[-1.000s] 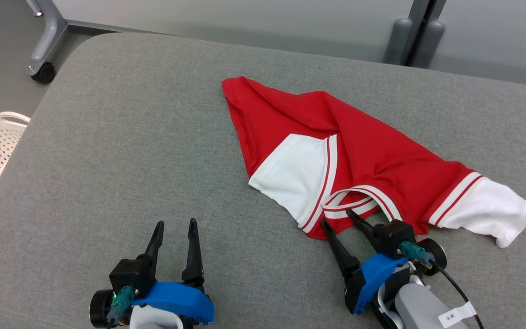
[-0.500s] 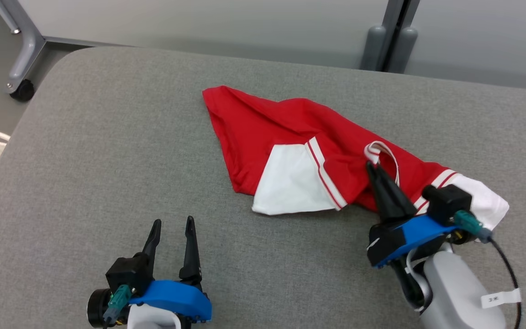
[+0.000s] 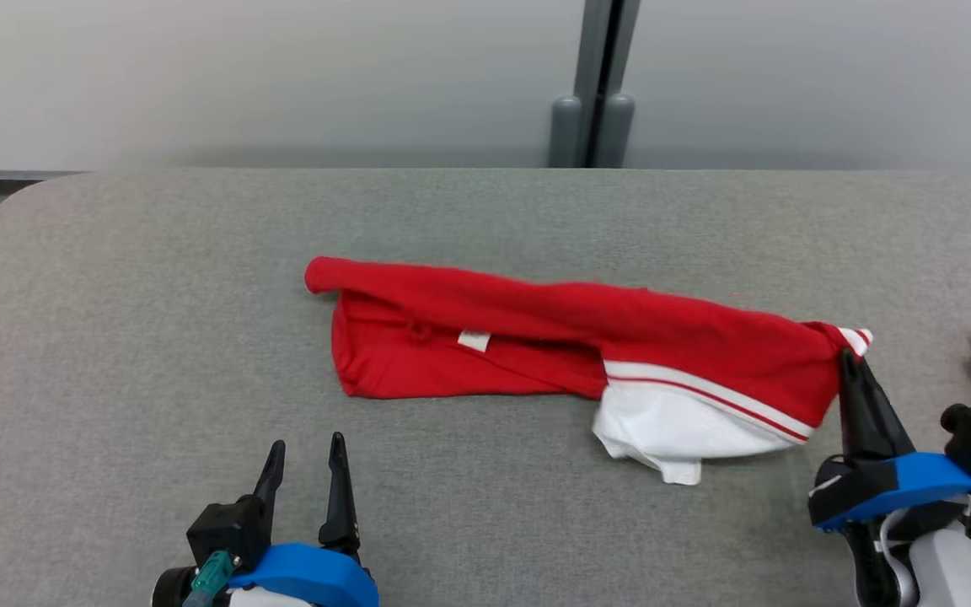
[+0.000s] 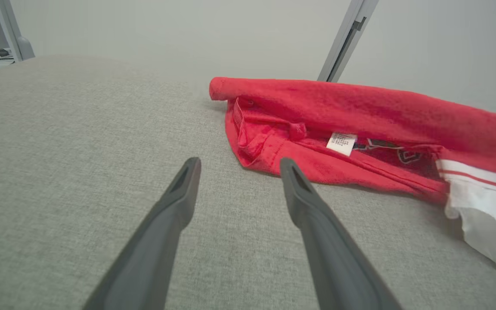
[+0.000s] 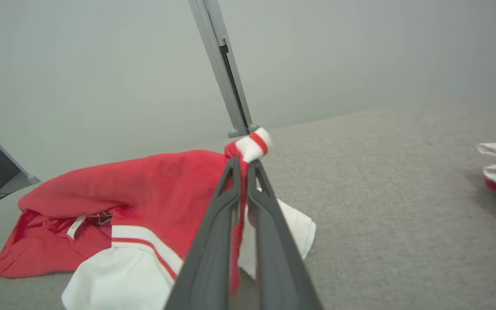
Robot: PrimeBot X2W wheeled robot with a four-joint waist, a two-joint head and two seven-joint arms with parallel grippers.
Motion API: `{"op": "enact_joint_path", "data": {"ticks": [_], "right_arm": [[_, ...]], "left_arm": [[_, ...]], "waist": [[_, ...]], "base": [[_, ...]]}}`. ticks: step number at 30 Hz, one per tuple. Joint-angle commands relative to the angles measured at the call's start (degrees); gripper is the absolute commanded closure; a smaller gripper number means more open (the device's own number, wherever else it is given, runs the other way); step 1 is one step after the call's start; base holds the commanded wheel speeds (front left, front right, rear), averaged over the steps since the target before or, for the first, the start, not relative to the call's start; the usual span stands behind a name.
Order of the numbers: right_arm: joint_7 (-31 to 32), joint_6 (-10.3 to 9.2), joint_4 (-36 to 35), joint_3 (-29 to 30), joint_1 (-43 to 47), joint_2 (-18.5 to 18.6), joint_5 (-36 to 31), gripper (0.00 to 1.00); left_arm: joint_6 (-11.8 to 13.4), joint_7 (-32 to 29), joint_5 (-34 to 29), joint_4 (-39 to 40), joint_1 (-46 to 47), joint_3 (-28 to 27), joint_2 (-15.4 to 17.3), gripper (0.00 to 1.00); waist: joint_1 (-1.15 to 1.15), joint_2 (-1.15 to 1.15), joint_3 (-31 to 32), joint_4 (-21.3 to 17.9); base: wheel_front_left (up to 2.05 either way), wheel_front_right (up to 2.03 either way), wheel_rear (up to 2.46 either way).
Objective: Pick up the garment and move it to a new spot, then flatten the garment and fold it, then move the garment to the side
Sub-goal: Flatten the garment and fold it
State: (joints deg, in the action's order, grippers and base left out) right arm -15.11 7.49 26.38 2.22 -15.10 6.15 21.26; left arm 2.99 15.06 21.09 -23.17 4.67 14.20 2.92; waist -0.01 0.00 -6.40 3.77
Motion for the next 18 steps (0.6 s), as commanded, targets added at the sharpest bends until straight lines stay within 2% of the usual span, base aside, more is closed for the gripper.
{"op": "enact_joint_path", "data": {"ticks": [1,2,3,6,9,12,13,16,18], "right_arm": [[-0.04,0.01,0.65,0.88,0.84,0.70,-0.63,1.00],[-0.06,0.01,1.09,2.12,0.88,0.85,-1.01,0.54],[-0.04,0.01,1.56,2.58,0.76,1.26,-2.45,0.00],[-0.04,0.01,3.10,4.01,-0.78,1.25,-5.89,0.00],[-0.04,0.02,-0.22,3.03,-1.90,0.45,-9.88,0.00],[-0.04,0.01,-4.66,-5.45,1.12,-0.01,-11.37,0.00],[-0.04,0.01,-4.66,-5.45,1.12,-0.01,-11.37,0.00],[-0.05,0.01,-5.34,-12.04,3.86,1.31,-11.10,0.00],[-0.04,0.01,-4.67,-13.25,5.13,1.79,-10.55,0.00]], "left_arm": [[-0.21,0.16,-0.24,-0.15,-0.28,0.04,-0.06,0.00],[-0.24,0.16,-0.26,-0.25,-0.10,0.20,-0.06,0.00],[-0.29,0.16,-0.44,-0.50,0.06,0.31,-0.03,0.00],[-0.44,0.16,-0.75,-1.03,1.17,0.47,-0.03,0.00],[-0.58,0.16,-0.87,-1.16,1.84,0.73,-0.04,0.00],[-0.60,0.16,-0.70,-1.42,2.07,1.16,-0.04,0.00],[-0.60,0.16,-0.70,-1.42,2.07,1.16,-0.04,0.00],[-0.51,0.16,-0.40,-1.52,1.55,1.33,-0.05,0.00],[-0.41,0.16,-0.19,-1.65,1.07,1.12,-0.05,0.00]], "waist": [[0.01,0.00,0.52,-1.36],[0.01,0.00,0.42,-1.77],[0.01,0.00,0.22,-2.22],[0.01,0.00,-0.57,-2.95],[0.01,0.00,-1.25,-2.99],[0.01,0.00,-1.58,-2.69],[0.01,0.00,-1.58,-2.69],[0.01,0.00,-1.35,-2.43],[0.01,0.00,-1.16,-2.37]], "base": [[0.00,0.00,0.00],[0.00,0.00,0.00],[0.00,0.00,0.00],[0.00,0.00,0.00],[0.00,0.00,0.00],[0.00,0.00,0.00],[0.00,0.00,0.00],[0.00,0.00,0.00],[0.00,0.00,0.00]]}}
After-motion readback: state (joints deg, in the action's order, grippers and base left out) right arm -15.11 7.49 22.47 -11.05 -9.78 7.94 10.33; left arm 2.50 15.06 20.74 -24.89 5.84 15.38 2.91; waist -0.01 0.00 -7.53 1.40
